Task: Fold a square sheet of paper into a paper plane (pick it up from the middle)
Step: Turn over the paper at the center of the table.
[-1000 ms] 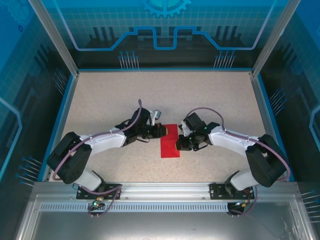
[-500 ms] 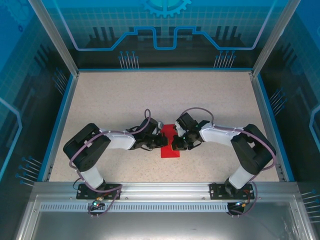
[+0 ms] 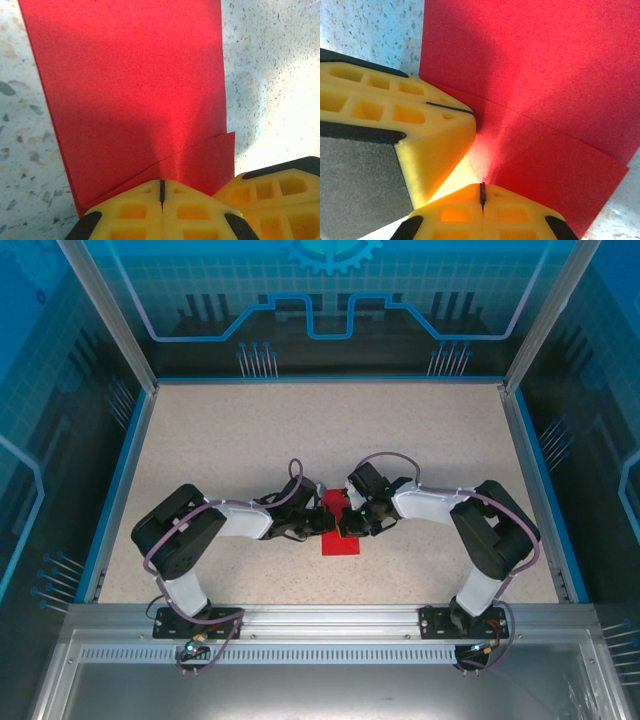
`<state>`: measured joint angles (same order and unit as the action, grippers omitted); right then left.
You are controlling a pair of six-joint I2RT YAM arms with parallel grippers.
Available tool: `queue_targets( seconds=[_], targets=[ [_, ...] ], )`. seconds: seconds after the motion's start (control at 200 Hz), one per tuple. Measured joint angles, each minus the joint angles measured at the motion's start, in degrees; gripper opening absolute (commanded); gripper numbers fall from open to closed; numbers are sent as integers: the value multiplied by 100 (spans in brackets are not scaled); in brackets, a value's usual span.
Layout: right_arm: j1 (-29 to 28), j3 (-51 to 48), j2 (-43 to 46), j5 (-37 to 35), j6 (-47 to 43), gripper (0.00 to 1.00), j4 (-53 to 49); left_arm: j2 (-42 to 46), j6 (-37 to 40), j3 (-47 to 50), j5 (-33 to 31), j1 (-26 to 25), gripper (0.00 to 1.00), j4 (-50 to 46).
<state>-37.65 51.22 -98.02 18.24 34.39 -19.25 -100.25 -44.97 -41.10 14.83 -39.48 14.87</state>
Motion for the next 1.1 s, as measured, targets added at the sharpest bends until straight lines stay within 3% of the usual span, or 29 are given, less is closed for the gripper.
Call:
queue_targets(
  seconds=[0.57, 0.885, 0.945, 1.1],
  targets=[
    [9, -726, 481, -15, -208, 1, 151, -11, -20, -7, -28, -2, 0, -20],
    [210, -1355, 1259, -44, -341, 2, -424, -11, -20, -7, -48, -7, 0, -20],
    [282, -1377, 1373, -94, -339, 6, -612, -11, -17, -31, -46, -7, 0, -52],
    [584, -1241, 1694, -131, -289, 22, -765, -4, 2, -243, -48, -7, 19, -415]
  ],
)
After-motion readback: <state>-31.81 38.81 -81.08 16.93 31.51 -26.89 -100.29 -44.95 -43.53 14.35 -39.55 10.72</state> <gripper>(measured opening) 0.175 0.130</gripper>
